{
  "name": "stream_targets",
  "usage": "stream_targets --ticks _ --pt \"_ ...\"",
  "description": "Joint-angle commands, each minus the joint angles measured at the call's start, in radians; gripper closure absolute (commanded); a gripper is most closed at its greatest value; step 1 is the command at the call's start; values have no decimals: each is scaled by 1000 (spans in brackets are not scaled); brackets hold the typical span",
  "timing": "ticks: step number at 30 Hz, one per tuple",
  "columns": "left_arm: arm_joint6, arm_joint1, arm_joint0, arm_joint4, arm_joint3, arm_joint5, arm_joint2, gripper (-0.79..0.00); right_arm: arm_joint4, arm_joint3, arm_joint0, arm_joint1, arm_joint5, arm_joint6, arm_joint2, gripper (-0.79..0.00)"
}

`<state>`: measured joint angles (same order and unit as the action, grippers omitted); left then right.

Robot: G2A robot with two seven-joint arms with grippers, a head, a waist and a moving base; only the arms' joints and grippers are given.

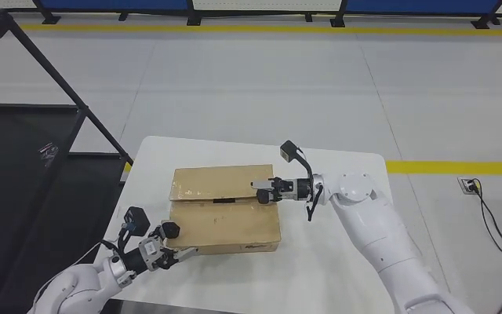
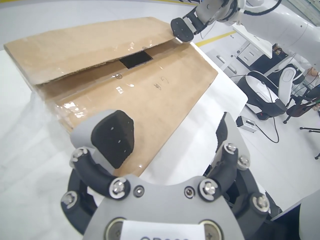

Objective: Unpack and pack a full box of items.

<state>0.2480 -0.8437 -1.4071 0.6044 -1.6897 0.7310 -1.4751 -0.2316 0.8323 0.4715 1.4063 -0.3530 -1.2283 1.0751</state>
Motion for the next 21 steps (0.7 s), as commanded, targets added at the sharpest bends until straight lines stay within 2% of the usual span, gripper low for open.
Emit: stream_targets --ticks 1,7,13,17,21 --pt "-18 -1 -11 -3 8 -2 -12 -785 9 13 10 -2 19 17 -1 -785" --pt "-114 -3 -99 -21 71 -2 -65 -785 6 15 23 -6 33 36 -2 -785" --pt "-201 -11 -179 33 138 -27 -84 -785 -4 -1 10 -6 29 32 -8 -785" --pt "-250 -18 -194 77 161 -51 -77 -785 -8 -2 0 -4 24 31 -16 -785" --pt "-264 -27 -173 105 164 -97 -53 -785 -11 -7 -13 -2 25 34 -26 -785"
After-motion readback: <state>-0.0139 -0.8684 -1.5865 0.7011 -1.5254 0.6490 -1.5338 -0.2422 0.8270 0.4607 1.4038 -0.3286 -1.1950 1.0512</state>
